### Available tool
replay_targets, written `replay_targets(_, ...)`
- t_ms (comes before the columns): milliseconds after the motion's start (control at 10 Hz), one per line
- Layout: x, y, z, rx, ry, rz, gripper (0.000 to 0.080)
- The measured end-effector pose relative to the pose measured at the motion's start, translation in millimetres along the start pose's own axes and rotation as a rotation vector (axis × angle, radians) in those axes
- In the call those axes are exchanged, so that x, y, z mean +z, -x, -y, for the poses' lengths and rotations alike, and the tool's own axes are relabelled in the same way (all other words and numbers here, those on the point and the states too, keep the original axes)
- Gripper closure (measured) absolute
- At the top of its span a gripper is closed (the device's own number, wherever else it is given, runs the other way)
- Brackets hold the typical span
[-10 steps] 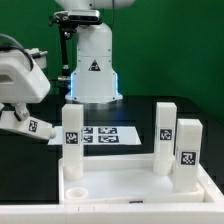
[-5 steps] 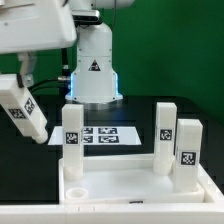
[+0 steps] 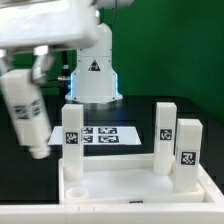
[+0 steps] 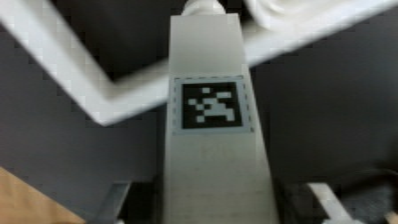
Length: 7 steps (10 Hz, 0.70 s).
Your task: Assemble desk
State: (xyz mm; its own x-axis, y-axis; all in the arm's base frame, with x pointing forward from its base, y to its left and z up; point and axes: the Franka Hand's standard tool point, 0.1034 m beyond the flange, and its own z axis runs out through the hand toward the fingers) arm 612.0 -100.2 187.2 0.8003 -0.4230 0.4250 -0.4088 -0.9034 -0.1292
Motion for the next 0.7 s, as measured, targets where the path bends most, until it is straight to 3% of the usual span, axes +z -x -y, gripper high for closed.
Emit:
replay_targets(200,0.5,11.0,52.4,0.085,-0.034,-0.095,0.0515)
replay_targets(300,6.3,20.2,56.6,0.091,-0.031,-0.138,0.0515)
replay_targets(600,9.0,22.1,55.1,0.073,-0.025,-0.118,0.0515)
replay_targets(700,13.7,28.7,61.4,-0.025,-0.019,-0.115,0.0515)
